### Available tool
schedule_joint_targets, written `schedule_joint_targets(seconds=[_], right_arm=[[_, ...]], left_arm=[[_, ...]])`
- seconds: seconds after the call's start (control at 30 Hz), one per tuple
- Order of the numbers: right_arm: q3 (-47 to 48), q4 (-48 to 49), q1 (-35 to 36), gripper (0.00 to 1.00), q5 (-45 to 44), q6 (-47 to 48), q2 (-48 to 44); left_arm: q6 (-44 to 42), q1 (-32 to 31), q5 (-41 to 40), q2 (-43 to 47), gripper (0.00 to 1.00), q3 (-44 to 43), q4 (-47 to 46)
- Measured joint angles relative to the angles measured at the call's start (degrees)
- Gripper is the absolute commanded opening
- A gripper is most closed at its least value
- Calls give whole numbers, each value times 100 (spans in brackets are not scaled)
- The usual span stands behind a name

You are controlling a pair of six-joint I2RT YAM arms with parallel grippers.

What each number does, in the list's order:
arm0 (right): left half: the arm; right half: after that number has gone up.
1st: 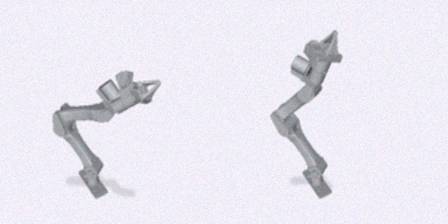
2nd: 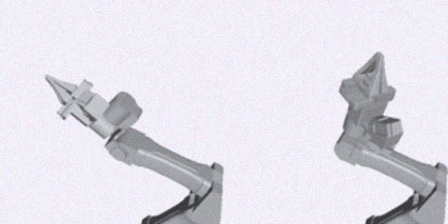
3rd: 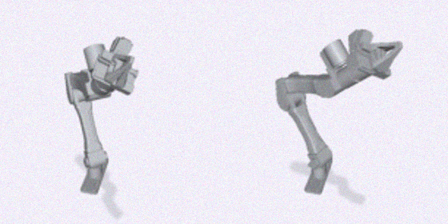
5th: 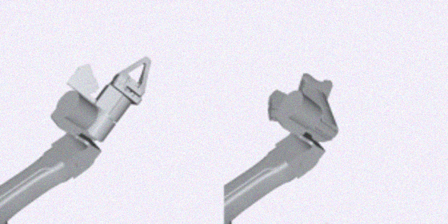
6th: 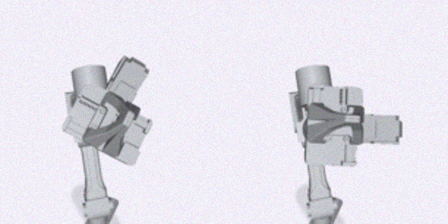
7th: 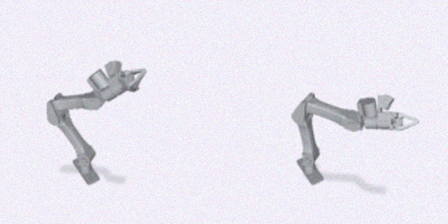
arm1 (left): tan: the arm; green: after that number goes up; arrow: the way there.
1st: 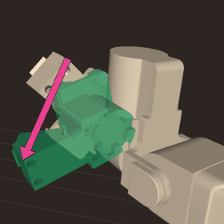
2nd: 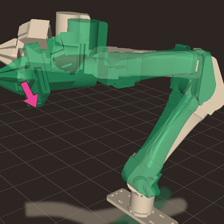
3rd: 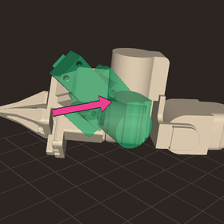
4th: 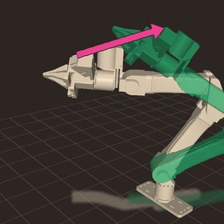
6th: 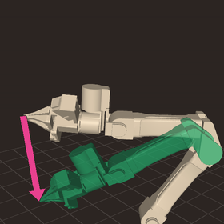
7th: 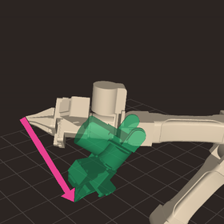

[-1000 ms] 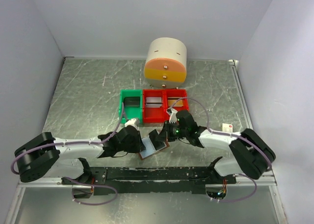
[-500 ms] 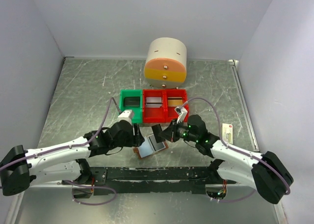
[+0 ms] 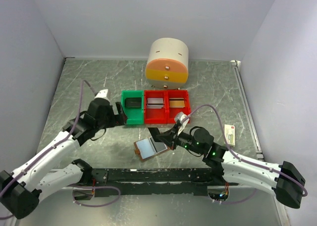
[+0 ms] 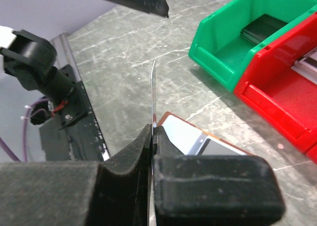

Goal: Take the credit cards out of the card holder

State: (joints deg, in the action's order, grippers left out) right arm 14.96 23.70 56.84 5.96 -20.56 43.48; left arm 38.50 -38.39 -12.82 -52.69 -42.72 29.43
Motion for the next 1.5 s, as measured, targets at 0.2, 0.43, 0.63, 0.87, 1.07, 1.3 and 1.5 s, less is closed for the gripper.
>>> schedule_joint_targets(seconds=[0.2, 0.43, 0.63, 0.87, 1.07, 1.3, 1.5], right_arm=[[9, -68, 96, 0, -109, 708, 24], [396, -503, 105, 0, -542, 1445, 205], [1097, -721, 103, 0, -1078, 1814, 896], [2662, -1088, 103, 0, -1213, 2579, 2551], [4015, -1738, 103, 0, -1307, 3821, 3991], [5029, -2258, 144, 0, -1434, 5165, 4911], [5412, -2299, 164, 0, -1663, 5812, 5453]], left_arm=[[-625, 1399, 306, 92, 100, -264, 391], [-1075, 1996, -387, 568, 100, -343, 651], [-1222, 1998, -658, 896, 100, -350, 643], [-1215, 1998, -879, 925, 100, -350, 695], [-1213, 1998, -968, 975, 100, -350, 739], [-1169, 1998, -1176, 1325, 100, -350, 785], [-1099, 1998, -1364, 1523, 100, -350, 824]])
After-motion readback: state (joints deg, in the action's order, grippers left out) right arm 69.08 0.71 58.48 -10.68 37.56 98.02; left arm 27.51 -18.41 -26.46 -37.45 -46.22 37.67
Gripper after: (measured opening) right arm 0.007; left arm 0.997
